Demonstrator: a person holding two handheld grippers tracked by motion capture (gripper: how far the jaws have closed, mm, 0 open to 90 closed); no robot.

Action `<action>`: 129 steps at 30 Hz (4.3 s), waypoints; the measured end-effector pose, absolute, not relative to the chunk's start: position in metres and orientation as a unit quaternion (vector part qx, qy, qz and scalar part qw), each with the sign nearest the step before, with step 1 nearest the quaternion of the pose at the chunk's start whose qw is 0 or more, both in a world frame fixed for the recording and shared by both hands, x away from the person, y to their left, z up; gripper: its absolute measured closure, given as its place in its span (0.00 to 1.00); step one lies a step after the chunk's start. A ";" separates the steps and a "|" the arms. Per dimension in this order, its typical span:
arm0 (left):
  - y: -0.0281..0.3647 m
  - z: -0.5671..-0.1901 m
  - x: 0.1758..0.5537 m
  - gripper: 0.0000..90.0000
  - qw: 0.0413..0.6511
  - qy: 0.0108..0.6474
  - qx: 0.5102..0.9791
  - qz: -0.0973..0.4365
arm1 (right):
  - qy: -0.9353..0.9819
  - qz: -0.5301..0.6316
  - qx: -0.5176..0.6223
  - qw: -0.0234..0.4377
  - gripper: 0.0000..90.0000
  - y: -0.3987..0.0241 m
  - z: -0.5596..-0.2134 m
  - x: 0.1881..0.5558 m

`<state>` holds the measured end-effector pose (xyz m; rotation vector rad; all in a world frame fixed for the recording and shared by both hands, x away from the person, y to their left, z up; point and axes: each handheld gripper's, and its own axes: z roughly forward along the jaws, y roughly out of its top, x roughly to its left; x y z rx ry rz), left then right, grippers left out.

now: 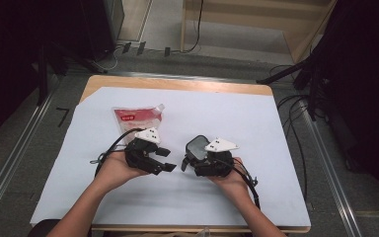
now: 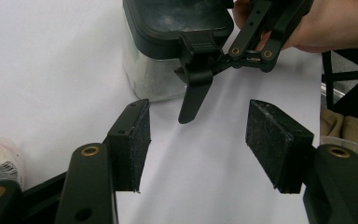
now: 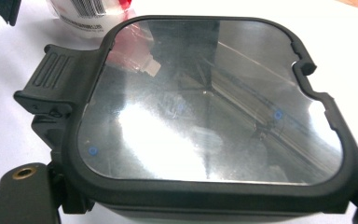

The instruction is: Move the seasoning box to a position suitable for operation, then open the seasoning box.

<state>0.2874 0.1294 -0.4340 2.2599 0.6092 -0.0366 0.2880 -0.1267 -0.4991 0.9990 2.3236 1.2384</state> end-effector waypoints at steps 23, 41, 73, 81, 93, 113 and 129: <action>0.124 -0.434 0.297 0.72 0.395 0.252 0.883 -0.016 | 0.821 0.418 0.380 0.083 0.25 -0.177 -0.473 0.270; 0.108 -0.447 0.304 1.00 0.378 0.236 0.895 -0.014 | 0.820 0.411 0.392 0.067 1.00 -0.189 -0.463 0.273; 0.086 -0.459 0.298 1.00 0.369 0.242 0.897 -0.017 | 0.806 0.426 0.407 0.060 1.00 -0.185 -0.466 0.290; 0.078 -0.461 0.295 1.00 0.380 0.242 0.893 -0.015 | 0.801 0.433 0.410 0.056 1.00 -0.185 -0.468 0.297; 0.063 -0.464 0.294 1.00 0.387 0.242 0.890 -0.016 | 0.802 0.429 0.412 0.057 1.00 -0.182 -0.470 0.301; 0.053 -0.462 0.296 1.00 0.399 0.258 0.880 -0.030 | 0.799 0.439 0.404 0.073 1.00 -0.194 -0.468 0.299; 0.088 -0.436 0.297 0.68 0.415 0.244 0.875 -0.050 | 0.797 0.435 0.414 0.071 1.00 -0.204 -0.456 0.284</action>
